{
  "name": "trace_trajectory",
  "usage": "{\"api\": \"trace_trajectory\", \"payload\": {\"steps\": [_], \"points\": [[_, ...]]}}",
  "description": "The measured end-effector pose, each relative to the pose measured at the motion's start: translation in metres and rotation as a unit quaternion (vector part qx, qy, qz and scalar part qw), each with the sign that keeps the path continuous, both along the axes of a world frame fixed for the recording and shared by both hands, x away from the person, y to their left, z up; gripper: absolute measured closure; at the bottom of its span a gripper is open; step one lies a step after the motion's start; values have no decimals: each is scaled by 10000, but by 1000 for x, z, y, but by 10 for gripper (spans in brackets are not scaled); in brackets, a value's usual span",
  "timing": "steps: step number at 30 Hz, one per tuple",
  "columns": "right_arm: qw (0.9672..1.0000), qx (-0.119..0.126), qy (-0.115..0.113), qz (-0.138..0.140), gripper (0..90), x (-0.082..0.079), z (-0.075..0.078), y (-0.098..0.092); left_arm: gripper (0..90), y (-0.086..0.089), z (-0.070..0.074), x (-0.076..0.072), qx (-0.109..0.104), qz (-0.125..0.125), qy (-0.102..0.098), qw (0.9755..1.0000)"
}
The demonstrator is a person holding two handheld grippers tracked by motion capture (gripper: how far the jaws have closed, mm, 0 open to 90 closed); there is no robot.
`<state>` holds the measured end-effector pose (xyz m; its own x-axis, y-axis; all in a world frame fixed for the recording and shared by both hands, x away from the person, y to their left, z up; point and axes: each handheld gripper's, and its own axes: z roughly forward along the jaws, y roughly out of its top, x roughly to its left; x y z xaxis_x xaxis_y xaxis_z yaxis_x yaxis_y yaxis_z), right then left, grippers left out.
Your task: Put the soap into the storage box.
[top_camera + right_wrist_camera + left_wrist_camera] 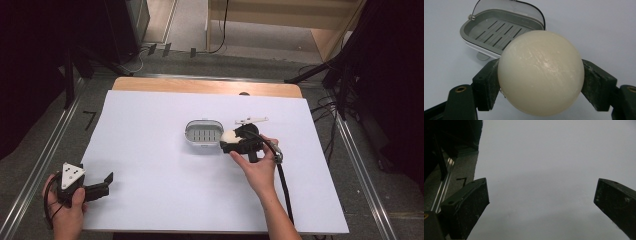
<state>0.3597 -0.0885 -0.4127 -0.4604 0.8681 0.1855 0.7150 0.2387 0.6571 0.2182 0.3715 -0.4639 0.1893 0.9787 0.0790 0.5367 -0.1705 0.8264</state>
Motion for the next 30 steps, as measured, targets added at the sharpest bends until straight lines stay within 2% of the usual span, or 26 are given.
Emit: {"api": "trace_trajectory", "payload": {"steps": [17, 30], "points": [[9999, 36, -79, 79, 247, 8, 2, 19, 4, 0, 0, 0, -9, -3, -1, 10000], [9999, -17, -40, 157, 247, 17, 5, 40, 4, 0, 0, 0, -24, -8, 9, 10000]]}}
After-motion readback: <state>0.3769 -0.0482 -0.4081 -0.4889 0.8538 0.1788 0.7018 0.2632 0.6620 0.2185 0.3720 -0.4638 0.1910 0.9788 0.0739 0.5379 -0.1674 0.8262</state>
